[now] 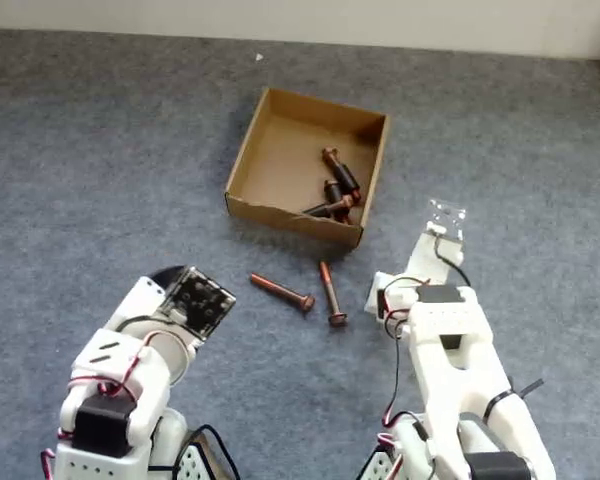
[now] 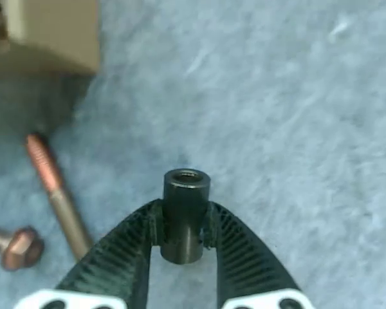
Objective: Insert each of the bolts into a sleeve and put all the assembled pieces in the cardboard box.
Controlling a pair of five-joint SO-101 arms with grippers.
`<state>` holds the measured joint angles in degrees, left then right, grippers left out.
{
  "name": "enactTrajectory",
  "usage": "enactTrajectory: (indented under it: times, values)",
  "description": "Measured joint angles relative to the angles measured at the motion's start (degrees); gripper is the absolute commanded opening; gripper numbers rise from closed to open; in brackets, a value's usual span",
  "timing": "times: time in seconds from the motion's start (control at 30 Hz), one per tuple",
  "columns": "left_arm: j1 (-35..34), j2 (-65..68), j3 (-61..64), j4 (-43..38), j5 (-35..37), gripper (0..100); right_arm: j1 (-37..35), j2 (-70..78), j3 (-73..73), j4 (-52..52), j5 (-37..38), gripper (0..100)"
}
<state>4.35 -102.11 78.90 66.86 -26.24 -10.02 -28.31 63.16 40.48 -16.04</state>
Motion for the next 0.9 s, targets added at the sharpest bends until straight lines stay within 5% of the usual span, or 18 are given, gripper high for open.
enactTrajectory:
  times: [0.33,0.9]
  values:
    - [9.49,33.23,-16.44,0.0,-10.11,18,1.05,0.0,0.35,-0.7,-0.09,0.3]
    - [10.37,83.96,-38.95,-6.42,-26.9,18,0.97,0.0,0.35,2.64,-0.09,0.3]
